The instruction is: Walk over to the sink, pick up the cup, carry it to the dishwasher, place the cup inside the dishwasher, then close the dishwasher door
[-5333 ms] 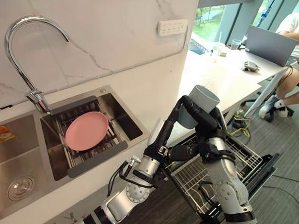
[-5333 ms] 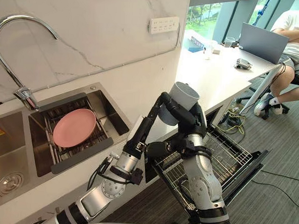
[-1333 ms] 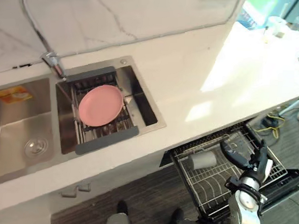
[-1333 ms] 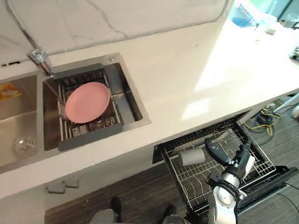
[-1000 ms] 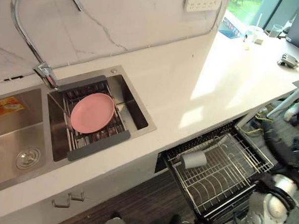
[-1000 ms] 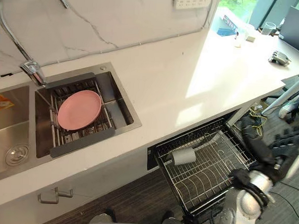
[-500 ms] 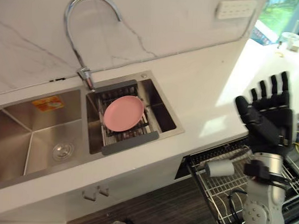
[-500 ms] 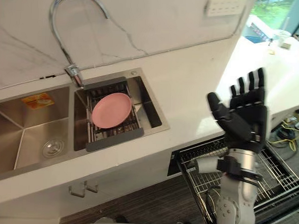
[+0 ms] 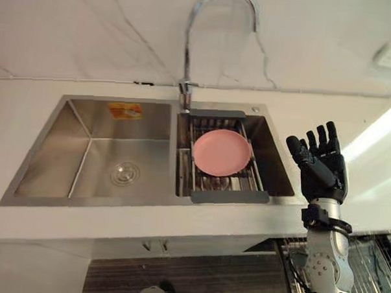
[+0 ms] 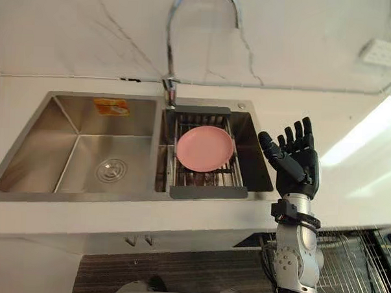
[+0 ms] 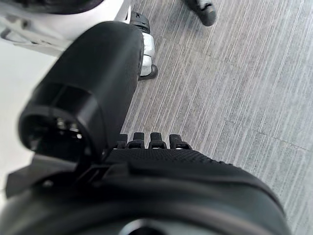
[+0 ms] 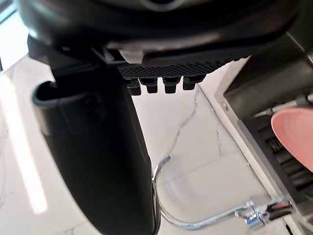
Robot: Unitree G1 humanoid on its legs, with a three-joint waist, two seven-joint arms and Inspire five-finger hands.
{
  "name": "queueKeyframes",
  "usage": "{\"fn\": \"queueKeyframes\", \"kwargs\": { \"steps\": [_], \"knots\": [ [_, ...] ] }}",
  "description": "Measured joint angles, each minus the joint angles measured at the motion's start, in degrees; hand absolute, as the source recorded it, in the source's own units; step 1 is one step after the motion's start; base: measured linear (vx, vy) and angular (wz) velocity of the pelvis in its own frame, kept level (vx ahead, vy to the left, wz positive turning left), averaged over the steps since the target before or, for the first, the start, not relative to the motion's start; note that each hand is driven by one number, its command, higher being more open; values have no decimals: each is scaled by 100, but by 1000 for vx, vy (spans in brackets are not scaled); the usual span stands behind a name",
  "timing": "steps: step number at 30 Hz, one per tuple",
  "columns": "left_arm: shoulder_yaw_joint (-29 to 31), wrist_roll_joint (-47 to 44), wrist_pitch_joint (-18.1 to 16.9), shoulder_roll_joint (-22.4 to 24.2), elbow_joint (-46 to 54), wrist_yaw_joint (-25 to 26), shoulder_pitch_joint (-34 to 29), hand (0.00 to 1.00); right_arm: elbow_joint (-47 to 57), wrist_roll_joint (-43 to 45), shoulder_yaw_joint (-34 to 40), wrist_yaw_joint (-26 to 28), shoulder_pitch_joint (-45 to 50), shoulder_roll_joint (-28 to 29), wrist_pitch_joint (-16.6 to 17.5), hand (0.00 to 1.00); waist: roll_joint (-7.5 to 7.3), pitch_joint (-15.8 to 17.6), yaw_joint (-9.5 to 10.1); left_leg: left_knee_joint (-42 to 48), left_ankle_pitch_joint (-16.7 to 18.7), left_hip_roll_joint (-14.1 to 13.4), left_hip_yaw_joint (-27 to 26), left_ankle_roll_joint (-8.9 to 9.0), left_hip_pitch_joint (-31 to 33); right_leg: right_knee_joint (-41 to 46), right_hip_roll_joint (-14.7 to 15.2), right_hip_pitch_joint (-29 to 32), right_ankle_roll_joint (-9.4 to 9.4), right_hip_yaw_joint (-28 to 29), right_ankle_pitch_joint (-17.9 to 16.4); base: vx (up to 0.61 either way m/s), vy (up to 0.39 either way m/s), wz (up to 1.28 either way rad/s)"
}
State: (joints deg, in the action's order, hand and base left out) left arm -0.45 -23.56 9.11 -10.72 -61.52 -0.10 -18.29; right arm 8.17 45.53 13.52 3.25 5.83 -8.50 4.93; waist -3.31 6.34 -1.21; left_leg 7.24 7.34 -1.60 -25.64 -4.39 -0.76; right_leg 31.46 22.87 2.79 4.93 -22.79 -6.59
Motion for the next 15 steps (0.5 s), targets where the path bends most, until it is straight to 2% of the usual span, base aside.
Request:
{"fn": "queueKeyframes", "kwargs": {
  "steps": [2,3,4,5,6,7,11,15],
  "knots": [
    [-57,96,132,-25,-152,-2,87,100,7,-11,5,181,84,-9,2,100,-17,-11,-95,-127,-3,69,286,13,-196,-404,-385,392,87,411,-111,137,-20,74],
    [-115,155,167,-51,-168,-3,104,100,17,-8,4,212,120,-9,2,100,-22,-14,-120,-129,-22,67,323,55,-217,-535,-471,481,116,528,-92,145,-51,71],
    [-124,284,210,-82,-166,-7,120,100,33,-8,2,261,211,-8,2,100,-67,-40,-130,-106,-25,86,426,140,-278,-887,-605,633,181,664,137,180,-97,63],
    [-139,392,273,-160,-175,-9,129,100,32,-8,-3,325,326,-5,2,100,-184,-85,-137,-53,5,129,533,191,-361,-1143,-696,590,78,657,818,209,-130,51],
    [-139,436,301,-180,-199,-7,129,100,36,-8,-5,347,387,-15,2,100,-209,-147,-102,-21,39,133,553,246,-381,-1290,-704,471,53,572,755,149,-101,29],
    [-174,912,388,-22,-249,1,302,100,258,-15,6,292,397,17,18,100,-10,50,-109,110,312,-173,445,501,-619,-2550,-1202,-352,26,731,875,57,-44,5],
    [-174,913,388,-20,-249,1,303,100,258,-15,6,292,396,17,18,100,-2,55,-104,119,311,-173,470,500,-613,-2554,-1198,-366,26,711,875,0,0,3],
    [-224,1034,377,-8,-248,-12,368,100,262,-18,-4,293,393,15,19,100,43,80,-100,267,311,-194,639,499,-485,-2735,-1188,-525,51,417,890,-6,-17,26]
  ]
}}
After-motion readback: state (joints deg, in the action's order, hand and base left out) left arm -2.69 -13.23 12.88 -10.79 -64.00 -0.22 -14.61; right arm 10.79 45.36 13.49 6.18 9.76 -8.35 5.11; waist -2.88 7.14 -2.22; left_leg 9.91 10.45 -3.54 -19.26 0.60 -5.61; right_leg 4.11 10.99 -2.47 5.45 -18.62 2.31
